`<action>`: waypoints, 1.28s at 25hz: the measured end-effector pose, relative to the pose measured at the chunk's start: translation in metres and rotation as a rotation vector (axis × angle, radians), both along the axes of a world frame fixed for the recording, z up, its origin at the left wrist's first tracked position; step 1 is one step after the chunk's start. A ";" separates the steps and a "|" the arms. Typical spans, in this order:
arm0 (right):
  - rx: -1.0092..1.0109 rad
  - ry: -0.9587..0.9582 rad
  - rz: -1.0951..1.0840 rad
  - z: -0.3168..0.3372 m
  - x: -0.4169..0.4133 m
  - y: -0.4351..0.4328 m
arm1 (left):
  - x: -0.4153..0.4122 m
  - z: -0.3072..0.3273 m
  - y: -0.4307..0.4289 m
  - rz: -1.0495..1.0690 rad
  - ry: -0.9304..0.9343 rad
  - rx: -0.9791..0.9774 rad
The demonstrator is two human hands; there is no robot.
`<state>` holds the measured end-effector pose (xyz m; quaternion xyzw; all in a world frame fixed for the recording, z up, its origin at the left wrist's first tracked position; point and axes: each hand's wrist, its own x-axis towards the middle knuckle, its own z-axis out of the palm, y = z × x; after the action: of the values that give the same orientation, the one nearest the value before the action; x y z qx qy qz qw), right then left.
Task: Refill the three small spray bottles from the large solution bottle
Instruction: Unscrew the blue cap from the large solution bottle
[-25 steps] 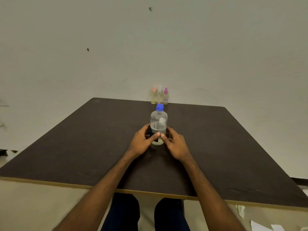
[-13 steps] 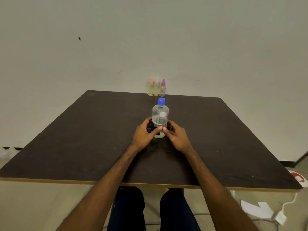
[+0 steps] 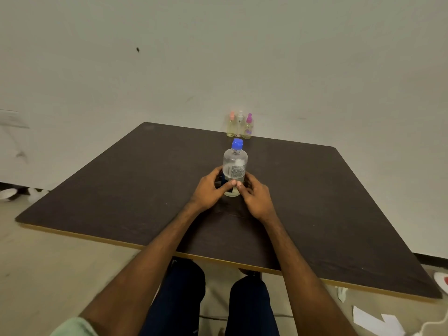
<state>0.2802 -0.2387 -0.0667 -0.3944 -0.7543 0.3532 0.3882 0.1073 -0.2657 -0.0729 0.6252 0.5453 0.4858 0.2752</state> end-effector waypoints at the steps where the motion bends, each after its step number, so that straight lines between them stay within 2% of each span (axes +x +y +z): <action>1: -0.004 0.007 0.000 0.000 0.001 0.001 | 0.001 0.000 -0.001 0.004 -0.002 -0.008; 23: -0.005 -0.075 -0.082 0.003 -0.004 -0.016 | -0.002 -0.005 -0.007 -0.011 -0.022 0.008; 32: 0.004 -0.021 -0.073 0.002 -0.002 -0.014 | 0.000 0.001 -0.012 -0.007 -0.031 0.008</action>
<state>0.2782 -0.2530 -0.0644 -0.4248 -0.7442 0.3329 0.3936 0.1069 -0.2773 -0.0718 0.6205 0.5369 0.4968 0.2827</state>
